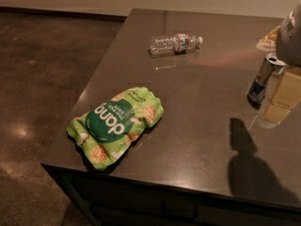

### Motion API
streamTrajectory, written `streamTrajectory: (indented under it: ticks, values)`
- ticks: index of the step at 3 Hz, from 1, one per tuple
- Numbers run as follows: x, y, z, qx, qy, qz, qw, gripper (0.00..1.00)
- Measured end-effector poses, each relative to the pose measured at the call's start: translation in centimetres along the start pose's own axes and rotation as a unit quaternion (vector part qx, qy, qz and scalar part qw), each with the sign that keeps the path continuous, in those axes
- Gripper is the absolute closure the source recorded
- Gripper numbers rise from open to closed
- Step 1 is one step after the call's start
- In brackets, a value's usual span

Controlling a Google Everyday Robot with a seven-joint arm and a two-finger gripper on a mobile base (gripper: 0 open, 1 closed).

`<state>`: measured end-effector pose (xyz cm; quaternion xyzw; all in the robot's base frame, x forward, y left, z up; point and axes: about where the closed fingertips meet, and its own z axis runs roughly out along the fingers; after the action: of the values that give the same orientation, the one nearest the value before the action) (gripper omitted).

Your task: Pick green rice chip bag

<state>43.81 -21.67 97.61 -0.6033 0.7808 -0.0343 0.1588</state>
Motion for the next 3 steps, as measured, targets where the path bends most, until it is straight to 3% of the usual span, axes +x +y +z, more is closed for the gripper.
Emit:
streamTrajectory:
  ticks: [1, 3]
  values:
    - [-0.1, 0.0, -0.1, 0.001, -0.001, 0.0, 1.0, 0.0]
    - [-5.5, -1.0, 2.6, -0.026, -0.045, -0.054, 0.9972, 0.0]
